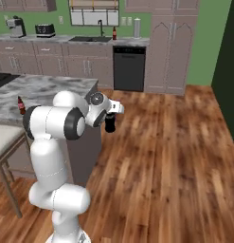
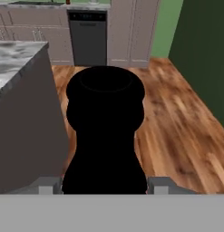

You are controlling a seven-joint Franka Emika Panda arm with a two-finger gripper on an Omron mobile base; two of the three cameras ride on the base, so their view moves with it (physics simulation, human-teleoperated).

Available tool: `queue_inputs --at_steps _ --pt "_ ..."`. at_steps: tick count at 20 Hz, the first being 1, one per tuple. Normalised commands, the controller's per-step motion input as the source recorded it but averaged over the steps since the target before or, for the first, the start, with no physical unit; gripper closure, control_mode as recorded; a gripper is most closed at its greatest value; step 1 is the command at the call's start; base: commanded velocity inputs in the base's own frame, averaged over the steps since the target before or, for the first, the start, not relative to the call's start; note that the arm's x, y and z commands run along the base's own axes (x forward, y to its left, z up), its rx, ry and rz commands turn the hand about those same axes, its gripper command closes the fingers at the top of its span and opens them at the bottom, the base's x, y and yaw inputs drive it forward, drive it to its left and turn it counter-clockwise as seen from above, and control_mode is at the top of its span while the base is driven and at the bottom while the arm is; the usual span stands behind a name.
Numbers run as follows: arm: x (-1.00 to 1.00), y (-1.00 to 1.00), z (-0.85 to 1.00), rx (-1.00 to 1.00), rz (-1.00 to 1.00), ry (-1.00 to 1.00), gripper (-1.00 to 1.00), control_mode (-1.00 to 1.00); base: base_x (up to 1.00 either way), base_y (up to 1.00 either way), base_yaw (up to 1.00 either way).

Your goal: Place the large bottle from the dining counter next to the other large bottle outside the sink, and place the small bottle from the dining counter next to the other small bottle inside the sink.

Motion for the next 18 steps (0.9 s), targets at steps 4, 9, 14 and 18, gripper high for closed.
queue_inputs --at_steps 4,9,14,18 --pt "0.0 0.0 0.0 0.0 0.0 0.0 1.0 1.0 0.62 -0.66 0.0" --pt "0.0 0.0 0.0 0.0 0.0 0.0 1.0 1.0 1.0 -0.49 -0.02" --pt "0.0 0.0 0.0 0.0 0.0 0.0 1.0 1.0 1.0 -0.41 -0.02" --pt "0.0 0.0 0.0 0.0 0.0 0.0 1.0 1.0 1.0 -0.31 -0.01"
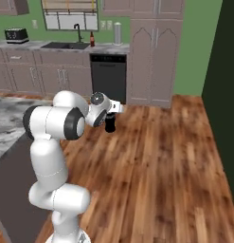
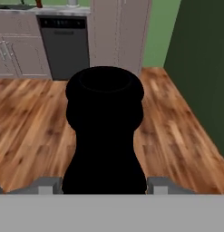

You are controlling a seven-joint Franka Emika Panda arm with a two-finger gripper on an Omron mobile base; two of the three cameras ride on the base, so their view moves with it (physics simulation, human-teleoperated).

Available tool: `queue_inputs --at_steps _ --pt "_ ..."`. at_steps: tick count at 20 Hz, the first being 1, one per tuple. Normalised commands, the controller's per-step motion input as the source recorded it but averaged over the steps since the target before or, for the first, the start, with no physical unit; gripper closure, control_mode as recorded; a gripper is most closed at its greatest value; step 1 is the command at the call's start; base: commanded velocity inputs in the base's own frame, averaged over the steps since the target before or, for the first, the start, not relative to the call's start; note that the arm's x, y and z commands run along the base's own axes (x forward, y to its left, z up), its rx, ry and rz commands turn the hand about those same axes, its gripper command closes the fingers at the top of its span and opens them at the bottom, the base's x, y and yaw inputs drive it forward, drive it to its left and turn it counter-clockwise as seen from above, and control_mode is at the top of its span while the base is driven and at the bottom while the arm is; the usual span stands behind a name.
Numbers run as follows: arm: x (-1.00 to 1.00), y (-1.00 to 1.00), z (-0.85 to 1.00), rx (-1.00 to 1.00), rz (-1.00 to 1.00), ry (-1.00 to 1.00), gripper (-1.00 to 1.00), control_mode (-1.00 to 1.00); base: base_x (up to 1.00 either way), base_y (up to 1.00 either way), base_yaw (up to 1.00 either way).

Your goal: Place the large bottle from the dining counter next to the other large bottle outside the sink, and place the small bottle from the dining counter next to the other small bottle inside the sink.

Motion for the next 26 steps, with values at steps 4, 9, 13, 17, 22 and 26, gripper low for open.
queue_inputs --at_steps 4,9,13,17,22,26 --pt "0.0 0.0 0.0 0.0 0.0 0.0 1.0 1.0 1.0 -0.19 -0.02" --pt "0.0 0.0 0.0 0.0 0.0 0.0 1.0 1.0 1.0 -0.07 -0.03" --pt "0.0 0.0 0.0 0.0 0.0 0.0 1.0 1.0 1.0 0.0 -0.02" --pt "0.0 0.0 0.0 0.0 0.0 0.0 1.0 1.0 1.0 0.0 -0.01" --pt "0.0 0.0 0.0 0.0 0.0 0.0 1.0 1.0 1.0 0.0 -0.02" --pt "0.0 0.0 0.0 0.0 0.0 0.0 1.0 1.0 1.0 0.0 -0.02"
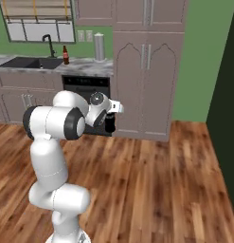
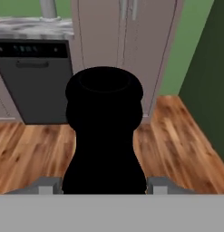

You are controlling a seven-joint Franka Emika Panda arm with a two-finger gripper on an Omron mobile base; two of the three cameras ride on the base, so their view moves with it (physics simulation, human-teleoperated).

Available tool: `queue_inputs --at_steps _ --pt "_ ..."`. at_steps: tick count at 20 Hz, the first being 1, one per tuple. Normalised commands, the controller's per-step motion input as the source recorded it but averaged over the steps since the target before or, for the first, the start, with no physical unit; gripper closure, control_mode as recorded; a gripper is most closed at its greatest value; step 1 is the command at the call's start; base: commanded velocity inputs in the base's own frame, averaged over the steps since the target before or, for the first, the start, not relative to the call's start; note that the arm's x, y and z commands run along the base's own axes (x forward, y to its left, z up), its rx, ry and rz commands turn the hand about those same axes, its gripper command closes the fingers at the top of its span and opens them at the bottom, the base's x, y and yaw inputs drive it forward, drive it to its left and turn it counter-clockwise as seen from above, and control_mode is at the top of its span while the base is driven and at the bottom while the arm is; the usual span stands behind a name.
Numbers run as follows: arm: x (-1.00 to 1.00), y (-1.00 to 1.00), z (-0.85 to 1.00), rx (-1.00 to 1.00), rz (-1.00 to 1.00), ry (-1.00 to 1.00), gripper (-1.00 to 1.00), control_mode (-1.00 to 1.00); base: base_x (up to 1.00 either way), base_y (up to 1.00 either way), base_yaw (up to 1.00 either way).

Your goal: Place the large bottle from the dining counter next to the other large bottle outside the sink, and place the small bottle from the dining counter next to the other small bottle inside the sink.

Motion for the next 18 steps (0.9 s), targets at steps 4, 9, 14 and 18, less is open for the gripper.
queue_inputs --at_steps 4,9,14,18 --pt "0.0 0.0 0.0 0.0 0.0 0.0 1.0 1.0 1.0 0.01 0.0" --pt "0.0 0.0 0.0 0.0 0.0 0.0 1.0 1.0 1.0 0.13 0.0" --pt "0.0 0.0 0.0 0.0 0.0 0.0 1.0 1.0 0.85 0.34 0.0" --pt "0.0 0.0 0.0 0.0 0.0 0.0 1.0 1.0 0.71 0.57 0.0"
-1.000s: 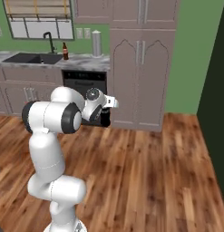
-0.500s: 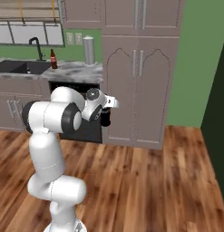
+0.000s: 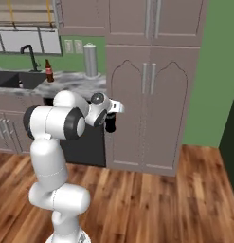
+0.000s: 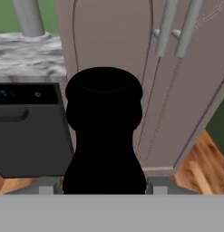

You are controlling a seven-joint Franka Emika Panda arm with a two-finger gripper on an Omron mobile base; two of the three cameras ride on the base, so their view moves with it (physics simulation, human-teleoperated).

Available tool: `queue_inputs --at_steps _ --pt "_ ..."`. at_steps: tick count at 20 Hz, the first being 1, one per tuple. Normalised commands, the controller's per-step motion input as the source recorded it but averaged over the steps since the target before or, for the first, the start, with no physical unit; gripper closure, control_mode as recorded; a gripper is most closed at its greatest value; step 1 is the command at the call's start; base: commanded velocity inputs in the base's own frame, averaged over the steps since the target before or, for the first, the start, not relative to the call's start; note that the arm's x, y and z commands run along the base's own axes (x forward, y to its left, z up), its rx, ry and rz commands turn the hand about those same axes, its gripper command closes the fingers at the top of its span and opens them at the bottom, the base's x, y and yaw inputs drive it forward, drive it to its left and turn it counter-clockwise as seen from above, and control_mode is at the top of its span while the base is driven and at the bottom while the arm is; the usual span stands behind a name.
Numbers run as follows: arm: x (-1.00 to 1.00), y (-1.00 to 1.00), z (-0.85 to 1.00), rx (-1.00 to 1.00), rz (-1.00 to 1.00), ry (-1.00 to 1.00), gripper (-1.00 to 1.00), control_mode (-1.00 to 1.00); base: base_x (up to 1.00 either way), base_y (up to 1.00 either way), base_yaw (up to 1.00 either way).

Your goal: Place the large bottle from the dining counter next to the other large bottle outside the sink, and place the small bottle from the dining counter next to the other small bottle inside the sink.

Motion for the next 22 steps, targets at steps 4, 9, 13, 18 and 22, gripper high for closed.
queue_inputs --at_steps 4,9,13,18,22 --pt "0.0 0.0 0.0 0.0 0.0 0.0 1.0 1.0 0.56 0.77 0.0" --pt "0.0 0.0 0.0 0.0 0.0 0.0 1.0 1.0 0.46 0.79 0.0" --pt "0.0 0.0 0.0 0.0 0.0 0.0 1.0 1.0 0.51 0.68 0.0" --pt "0.0 0.0 0.0 0.0 0.0 0.0 1.0 1.0 0.54 0.66 0.0" --pt "0.0 0.0 0.0 0.0 0.0 0.0 1.0 1.0 0.47 0.56 0.0"
